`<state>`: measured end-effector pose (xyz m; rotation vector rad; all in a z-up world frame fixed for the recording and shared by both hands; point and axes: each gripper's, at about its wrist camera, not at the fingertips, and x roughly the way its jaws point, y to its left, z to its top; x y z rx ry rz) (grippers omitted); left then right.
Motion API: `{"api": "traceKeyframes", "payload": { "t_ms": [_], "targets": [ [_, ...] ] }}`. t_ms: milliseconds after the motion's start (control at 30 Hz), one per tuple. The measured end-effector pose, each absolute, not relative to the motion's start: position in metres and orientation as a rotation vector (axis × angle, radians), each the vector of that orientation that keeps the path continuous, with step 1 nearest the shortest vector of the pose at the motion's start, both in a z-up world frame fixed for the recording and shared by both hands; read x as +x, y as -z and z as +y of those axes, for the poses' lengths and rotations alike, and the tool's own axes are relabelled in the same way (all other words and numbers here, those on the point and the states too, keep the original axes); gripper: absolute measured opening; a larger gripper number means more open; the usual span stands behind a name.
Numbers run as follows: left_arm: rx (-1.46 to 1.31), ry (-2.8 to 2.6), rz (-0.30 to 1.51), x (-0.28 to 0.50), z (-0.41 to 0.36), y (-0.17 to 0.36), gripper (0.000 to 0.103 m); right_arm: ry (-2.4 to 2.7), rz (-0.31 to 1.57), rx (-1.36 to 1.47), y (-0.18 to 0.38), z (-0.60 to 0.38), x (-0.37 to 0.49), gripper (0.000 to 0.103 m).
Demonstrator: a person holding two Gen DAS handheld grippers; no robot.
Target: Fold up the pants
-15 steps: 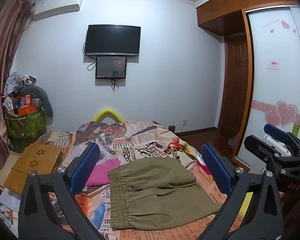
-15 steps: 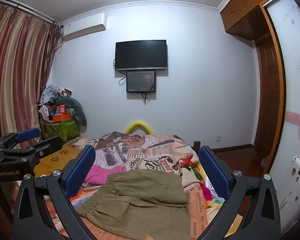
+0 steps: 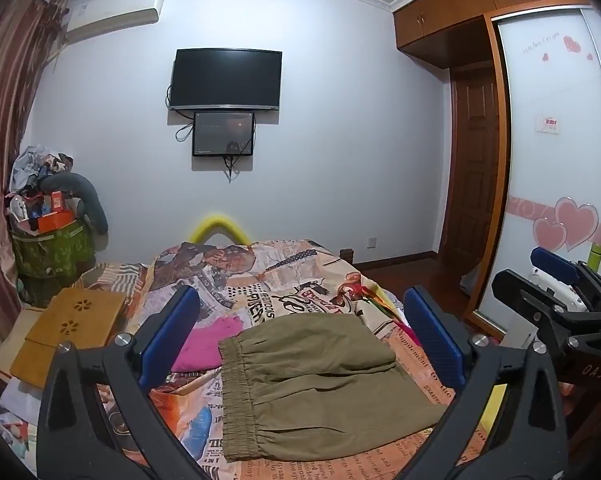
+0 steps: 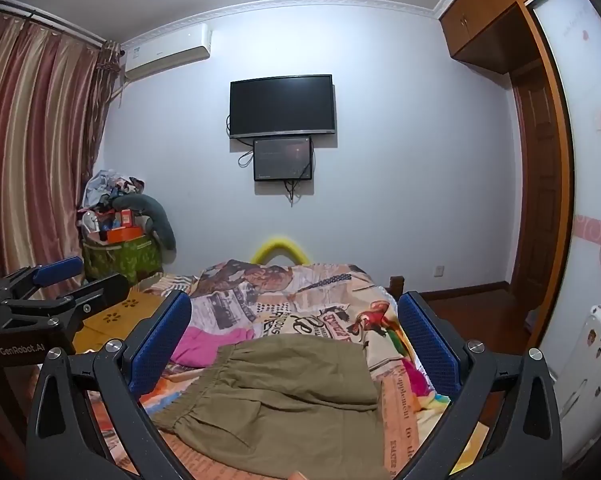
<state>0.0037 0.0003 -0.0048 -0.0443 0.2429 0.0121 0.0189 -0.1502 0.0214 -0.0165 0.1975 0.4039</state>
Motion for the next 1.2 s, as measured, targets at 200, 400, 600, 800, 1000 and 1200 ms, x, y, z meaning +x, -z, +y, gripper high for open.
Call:
{"api": "traceKeyframes", "payload": {
  "t_ms": [200,400,600,800,1000,1200],
  "targets": [
    [-0.034,-0.016,0.236,0.0032,-0.0005,0.0034,0.103,-0.407,0.207,-0.009,-0.0179,-0.1518,0.0170,0.103],
    [-0.031,-0.018,0.237,0.0038,-0.0019,0.0043,0.103,-0.410,0.219,0.001,-0.0171,-0.1545,0.0194,0.103],
    [-0.032,-0.017,0.240,0.0038,-0.0031,0.0032,0.103,-0.408,0.222,0.004,-0.0170,-0.1557,0.0210,0.103],
    [-0.033,-0.017,0.240,0.0038,-0.0029,0.0033,0.103,-0.408,0.223,0.005,-0.0174,-0.1560,0.0206,0.103],
    [-0.037,-0.015,0.244,0.0033,-0.0007,0.0035,0.103,-0.409,0.224,0.006,-0.0177,-0.1561,0.0206,0.103],
    [-0.042,-0.014,0.248,0.0023,0.0010,0.0046,0.103,-0.409,0.225,0.006,-0.0184,-0.1557,0.0206,0.103]
  ]
}}
